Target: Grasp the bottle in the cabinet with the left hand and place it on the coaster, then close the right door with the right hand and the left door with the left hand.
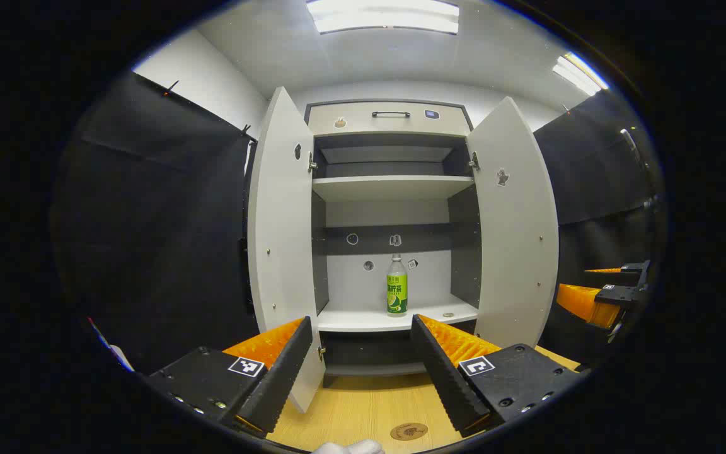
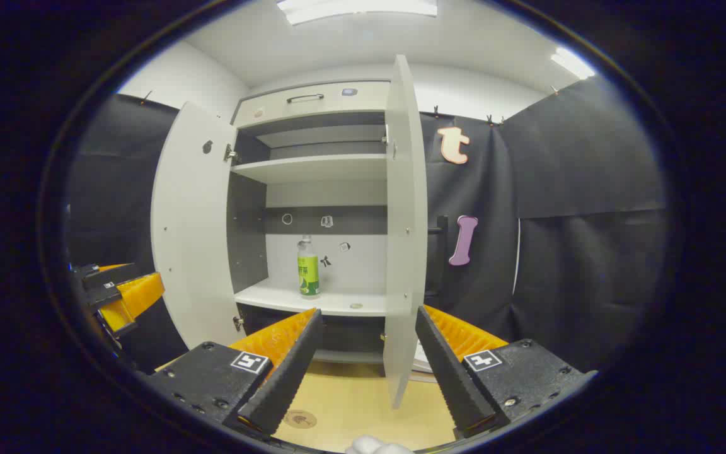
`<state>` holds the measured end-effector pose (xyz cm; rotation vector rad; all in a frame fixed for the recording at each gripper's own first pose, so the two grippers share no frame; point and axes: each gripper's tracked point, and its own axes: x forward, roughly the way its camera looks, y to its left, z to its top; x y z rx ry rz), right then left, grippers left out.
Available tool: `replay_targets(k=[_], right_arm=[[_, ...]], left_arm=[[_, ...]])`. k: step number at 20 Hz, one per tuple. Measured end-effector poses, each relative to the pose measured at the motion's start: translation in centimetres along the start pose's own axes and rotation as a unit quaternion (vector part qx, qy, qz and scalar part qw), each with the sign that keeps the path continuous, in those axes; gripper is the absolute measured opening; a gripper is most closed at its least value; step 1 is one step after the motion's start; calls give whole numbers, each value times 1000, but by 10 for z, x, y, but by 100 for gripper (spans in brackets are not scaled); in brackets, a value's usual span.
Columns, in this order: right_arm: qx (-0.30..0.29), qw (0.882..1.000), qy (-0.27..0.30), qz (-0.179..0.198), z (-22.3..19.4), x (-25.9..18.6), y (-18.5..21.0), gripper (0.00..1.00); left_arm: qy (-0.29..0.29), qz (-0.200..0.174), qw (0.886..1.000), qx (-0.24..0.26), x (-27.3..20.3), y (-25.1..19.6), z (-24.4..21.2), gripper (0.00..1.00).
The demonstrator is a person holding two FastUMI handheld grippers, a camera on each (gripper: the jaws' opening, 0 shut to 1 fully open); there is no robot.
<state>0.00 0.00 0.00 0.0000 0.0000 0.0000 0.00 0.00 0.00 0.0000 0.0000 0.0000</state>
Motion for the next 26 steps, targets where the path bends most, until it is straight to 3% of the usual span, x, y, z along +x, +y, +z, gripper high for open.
replay_targets(k=[16, 26], right_arm=[[-2, 1000, -8, 22, 7, 33, 22, 98], [-21, 999, -9, 22, 19, 56, 28, 98]], left_arm=[[3, 12, 1000, -4, 38, 7, -5, 97], [-21, -29, 999, -14, 165, -29, 3, 96]])
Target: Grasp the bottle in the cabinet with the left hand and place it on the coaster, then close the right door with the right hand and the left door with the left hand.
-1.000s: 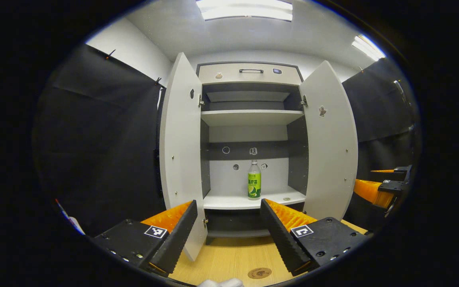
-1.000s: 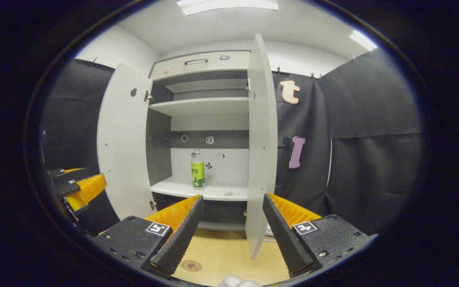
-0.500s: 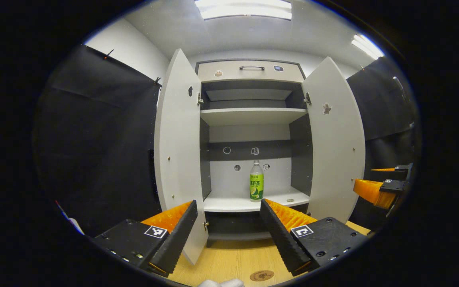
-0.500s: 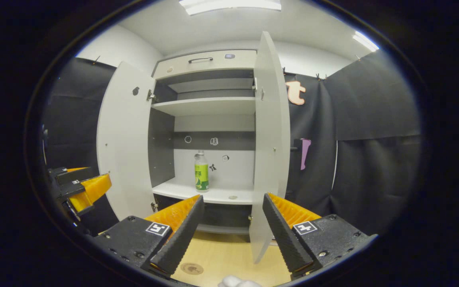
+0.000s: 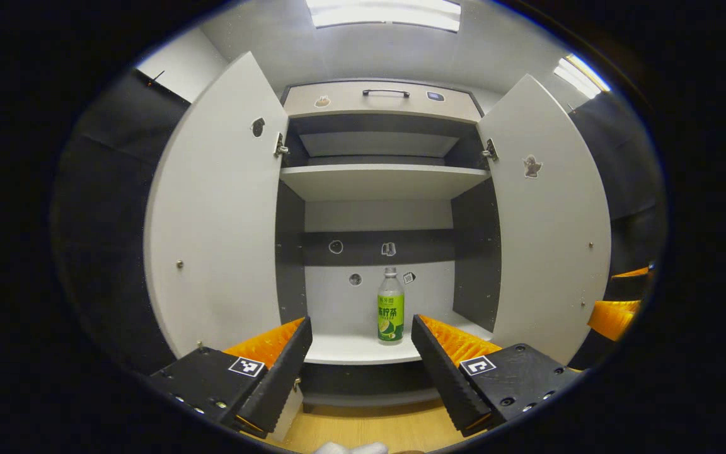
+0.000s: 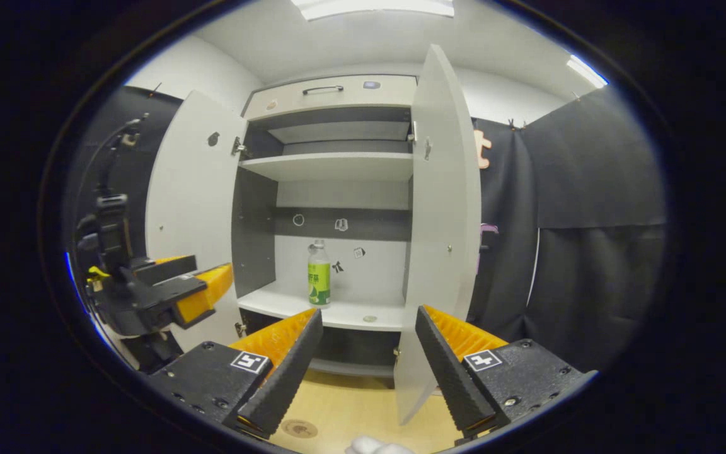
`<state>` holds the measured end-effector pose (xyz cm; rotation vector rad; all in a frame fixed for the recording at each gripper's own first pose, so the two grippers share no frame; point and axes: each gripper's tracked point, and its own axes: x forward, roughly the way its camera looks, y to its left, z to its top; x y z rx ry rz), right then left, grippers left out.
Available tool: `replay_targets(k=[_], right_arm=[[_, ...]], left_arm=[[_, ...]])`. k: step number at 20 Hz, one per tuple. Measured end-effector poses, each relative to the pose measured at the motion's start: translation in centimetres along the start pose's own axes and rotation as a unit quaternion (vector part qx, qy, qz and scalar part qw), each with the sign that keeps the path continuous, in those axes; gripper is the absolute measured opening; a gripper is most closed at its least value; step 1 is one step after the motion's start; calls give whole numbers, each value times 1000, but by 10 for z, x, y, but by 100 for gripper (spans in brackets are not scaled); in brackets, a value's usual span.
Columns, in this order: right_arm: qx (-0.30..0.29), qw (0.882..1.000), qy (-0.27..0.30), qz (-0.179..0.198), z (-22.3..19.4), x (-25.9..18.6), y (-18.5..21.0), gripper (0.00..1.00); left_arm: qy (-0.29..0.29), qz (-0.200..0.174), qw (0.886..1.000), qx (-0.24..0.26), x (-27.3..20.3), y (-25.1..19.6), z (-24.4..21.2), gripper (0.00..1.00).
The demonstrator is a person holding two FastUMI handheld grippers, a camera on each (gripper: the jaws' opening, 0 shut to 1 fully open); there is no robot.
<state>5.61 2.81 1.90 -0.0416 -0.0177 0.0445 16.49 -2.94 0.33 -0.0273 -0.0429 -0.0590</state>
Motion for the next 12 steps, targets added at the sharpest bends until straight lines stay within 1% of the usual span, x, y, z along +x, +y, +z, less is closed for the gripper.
replay_targets(k=[1, 2, 4, 7, 8, 11, 12], right_arm=[[-3, 1000, 0, -2, 3, 2, 0, 98], [-6, 1000, -1, -3, 4, 3, -1, 98], [-11, 1000, -2, -8, 7, 4, -4, 98], [-22, 1000, -4, -17, 13, 3, -8, 98], [-25, 999, -7, -21, 14, 2, -10, 98], [-27, 999, -7, -26, 17, 2, -12, 98], [-28, 999, -5, -29, 16, 2, -14, 98]], left_arm=[[-1, -4, 1000, -4, 16, -5, -1, 98], [-4, -6, 1000, -8, 32, -9, -2, 96], [-8, -14, 1000, -15, 67, -22, -5, 97], [3, -19, 1000, -13, 117, -37, -21, 97], [3, -14, 1000, -11, 132, -40, -25, 96], [25, -2, 1000, -7, 175, -45, -54, 96], [44, -4, 999, -4, 188, -50, -68, 97]])
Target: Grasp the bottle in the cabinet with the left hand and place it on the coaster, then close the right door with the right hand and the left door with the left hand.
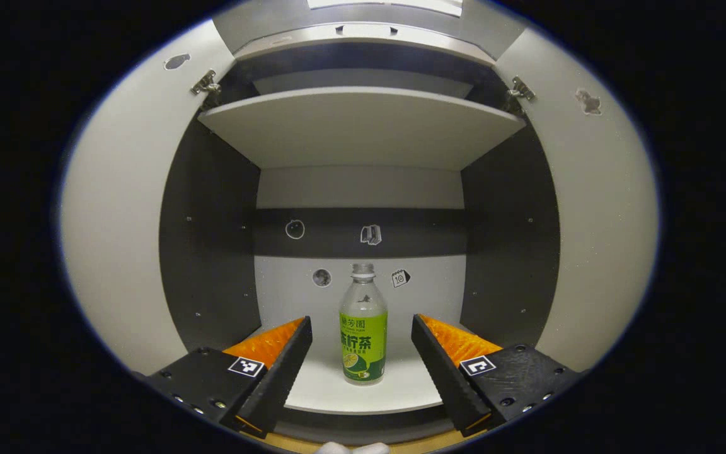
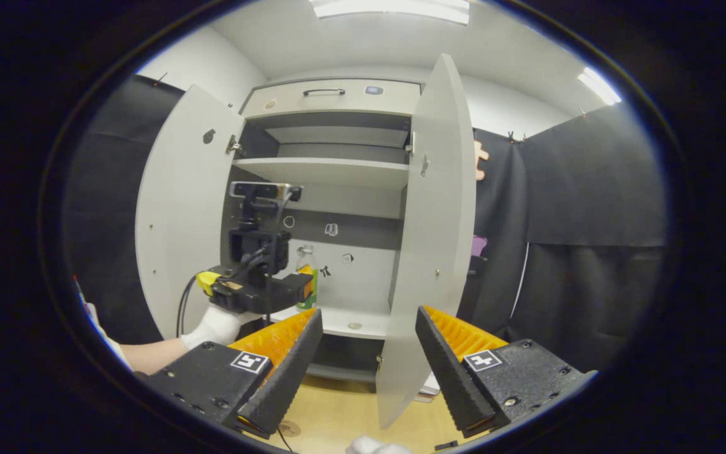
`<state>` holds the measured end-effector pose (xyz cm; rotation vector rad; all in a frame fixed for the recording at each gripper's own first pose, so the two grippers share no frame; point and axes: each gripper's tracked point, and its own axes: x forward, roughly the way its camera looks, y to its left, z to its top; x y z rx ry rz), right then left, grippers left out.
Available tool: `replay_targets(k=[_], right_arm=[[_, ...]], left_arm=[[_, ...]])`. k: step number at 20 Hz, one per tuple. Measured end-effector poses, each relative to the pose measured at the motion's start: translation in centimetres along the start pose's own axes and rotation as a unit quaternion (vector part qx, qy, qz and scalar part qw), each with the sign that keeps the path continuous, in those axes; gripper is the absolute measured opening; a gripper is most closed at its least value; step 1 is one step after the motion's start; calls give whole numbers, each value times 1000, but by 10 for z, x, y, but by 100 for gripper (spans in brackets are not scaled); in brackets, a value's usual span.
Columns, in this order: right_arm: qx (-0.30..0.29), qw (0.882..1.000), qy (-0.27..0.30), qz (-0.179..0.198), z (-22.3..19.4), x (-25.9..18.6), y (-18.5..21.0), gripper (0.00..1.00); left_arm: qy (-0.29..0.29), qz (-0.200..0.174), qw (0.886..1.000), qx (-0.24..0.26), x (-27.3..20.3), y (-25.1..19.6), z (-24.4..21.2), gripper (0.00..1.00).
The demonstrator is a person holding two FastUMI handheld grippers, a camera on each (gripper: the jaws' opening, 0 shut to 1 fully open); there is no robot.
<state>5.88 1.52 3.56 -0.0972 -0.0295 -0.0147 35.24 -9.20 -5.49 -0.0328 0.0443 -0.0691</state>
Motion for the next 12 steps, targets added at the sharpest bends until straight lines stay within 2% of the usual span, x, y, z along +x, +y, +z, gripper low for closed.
replay_targets(k=[6, 12], right_arm=[[-2, 1000, 17, -11, -11, 5, -6, 98], [-2, 999, 32, -10, -19, 9, -4, 98]], left_arm=[[37, 16, 999, 11, 49, 3, -41, 96], [41, 16, 999, 2, 63, 4, -46, 96]])
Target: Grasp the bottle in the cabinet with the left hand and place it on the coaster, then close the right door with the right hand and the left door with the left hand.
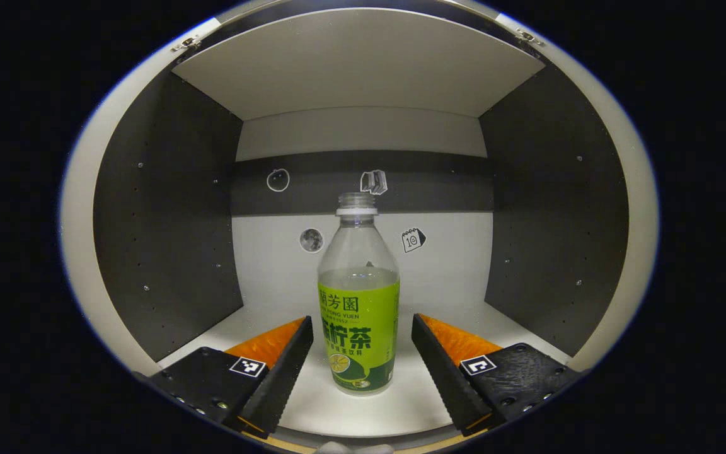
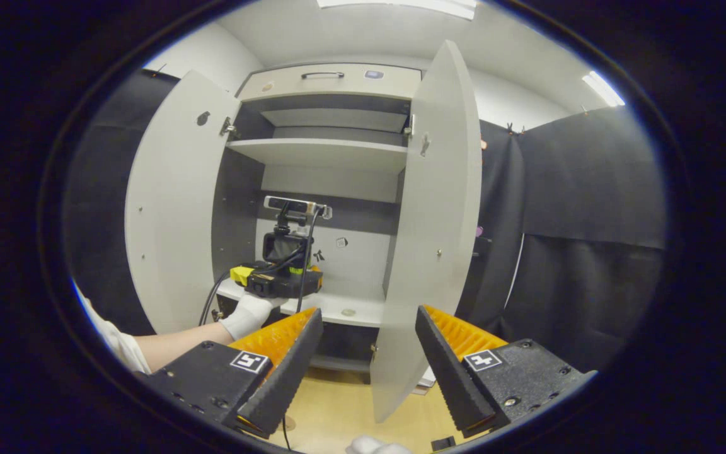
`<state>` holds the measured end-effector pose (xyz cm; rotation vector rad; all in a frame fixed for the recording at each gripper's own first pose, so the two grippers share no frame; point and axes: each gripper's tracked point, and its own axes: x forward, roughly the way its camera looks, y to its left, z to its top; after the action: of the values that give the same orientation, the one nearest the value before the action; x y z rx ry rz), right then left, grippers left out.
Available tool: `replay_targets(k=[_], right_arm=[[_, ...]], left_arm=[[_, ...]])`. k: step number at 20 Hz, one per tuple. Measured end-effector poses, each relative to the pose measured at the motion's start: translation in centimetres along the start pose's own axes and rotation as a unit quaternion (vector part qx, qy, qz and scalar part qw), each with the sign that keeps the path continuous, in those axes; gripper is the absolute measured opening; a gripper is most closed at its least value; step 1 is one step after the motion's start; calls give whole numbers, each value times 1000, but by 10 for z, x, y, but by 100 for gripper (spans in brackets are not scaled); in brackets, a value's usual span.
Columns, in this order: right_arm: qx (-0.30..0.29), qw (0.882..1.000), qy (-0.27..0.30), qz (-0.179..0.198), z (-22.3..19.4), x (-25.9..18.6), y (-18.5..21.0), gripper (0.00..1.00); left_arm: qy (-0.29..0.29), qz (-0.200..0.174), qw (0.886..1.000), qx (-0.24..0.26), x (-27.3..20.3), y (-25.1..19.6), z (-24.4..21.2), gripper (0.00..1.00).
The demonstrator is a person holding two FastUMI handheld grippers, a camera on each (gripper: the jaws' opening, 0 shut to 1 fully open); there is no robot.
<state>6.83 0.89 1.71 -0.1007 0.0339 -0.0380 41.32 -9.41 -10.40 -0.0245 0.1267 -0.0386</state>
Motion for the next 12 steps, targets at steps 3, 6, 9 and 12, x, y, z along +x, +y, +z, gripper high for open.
replay_targets(k=[3, 6, 9, 12], right_arm=[[-1, 1000, -3, 1, 2, 2, 2, 95], [-3, 1000, -1, 3, 0, 0, 3, 95], [-2, 1000, -2, 3, 1, -3, 2, 95], [2, 1000, -3, 2, -1, -6, 0, 95]], left_arm=[[-4, -1, 1000, 6, 7, 0, 2, 96], [-2, 15, 1000, 9, 12, 10, 3, 77], [-8, 1, 1000, -4, 2, 8, 8, 75], [-15, -1, 1000, 2, -16, 12, 13, 79]])
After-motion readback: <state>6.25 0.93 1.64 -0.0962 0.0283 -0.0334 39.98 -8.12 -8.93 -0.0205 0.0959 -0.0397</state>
